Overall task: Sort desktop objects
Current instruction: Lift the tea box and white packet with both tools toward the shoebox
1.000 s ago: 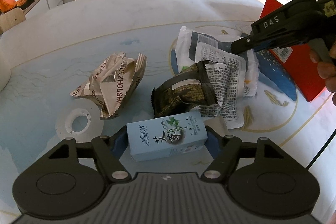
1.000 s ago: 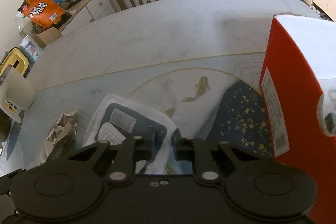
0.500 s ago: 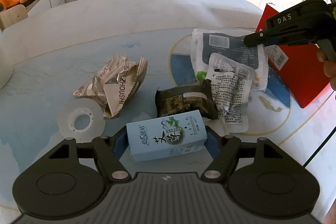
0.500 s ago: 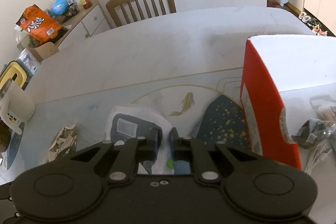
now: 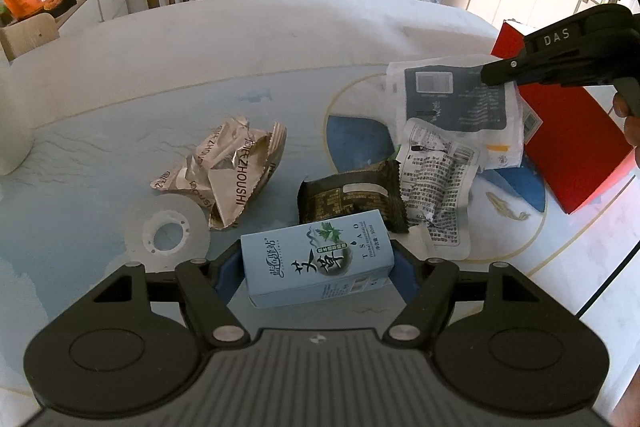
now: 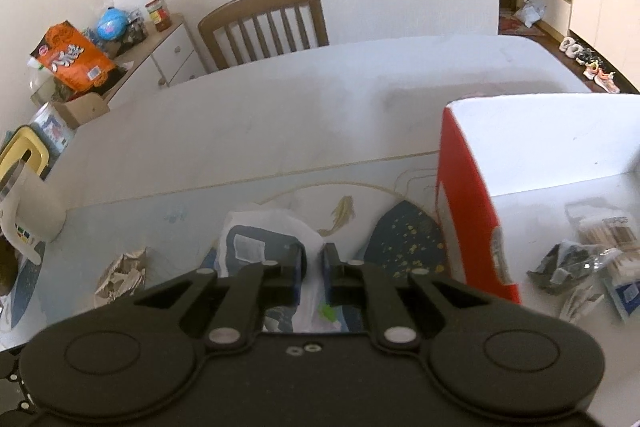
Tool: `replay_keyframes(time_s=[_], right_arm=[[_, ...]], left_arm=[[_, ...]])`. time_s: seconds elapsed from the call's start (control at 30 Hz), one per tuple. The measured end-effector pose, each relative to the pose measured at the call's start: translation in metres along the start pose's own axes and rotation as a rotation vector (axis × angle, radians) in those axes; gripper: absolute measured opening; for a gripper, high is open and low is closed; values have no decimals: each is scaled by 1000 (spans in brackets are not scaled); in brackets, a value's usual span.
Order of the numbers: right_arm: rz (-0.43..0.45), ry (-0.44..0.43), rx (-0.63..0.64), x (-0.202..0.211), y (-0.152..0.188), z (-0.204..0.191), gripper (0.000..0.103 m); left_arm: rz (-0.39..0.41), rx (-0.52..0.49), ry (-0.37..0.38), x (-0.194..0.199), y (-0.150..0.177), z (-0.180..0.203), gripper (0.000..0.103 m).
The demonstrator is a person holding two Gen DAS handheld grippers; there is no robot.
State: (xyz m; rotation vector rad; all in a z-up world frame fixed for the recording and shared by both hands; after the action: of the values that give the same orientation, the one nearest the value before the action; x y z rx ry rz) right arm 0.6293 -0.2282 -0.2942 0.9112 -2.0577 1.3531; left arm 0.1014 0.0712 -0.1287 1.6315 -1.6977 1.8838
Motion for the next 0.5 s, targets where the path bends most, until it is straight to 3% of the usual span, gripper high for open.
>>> replay_keyframes(time_s=[0.5], right_arm=[[66, -24, -59, 40, -14, 18, 8]], left_arm=[[30, 14, 1, 20, -14, 5, 73]])
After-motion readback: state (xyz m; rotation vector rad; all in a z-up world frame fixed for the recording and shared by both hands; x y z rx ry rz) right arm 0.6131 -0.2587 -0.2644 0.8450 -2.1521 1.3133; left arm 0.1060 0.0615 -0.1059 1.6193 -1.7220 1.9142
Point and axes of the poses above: each gripper's, at about its wrist camera, not at the fingertips, and x roughly against the way its jaws point, z to its right, y to its underside, the point moved 7 cm from there along -x, roughly the way its jaws point, and after that the axes turned 7 degrees about -x, right-handed, at the moved point
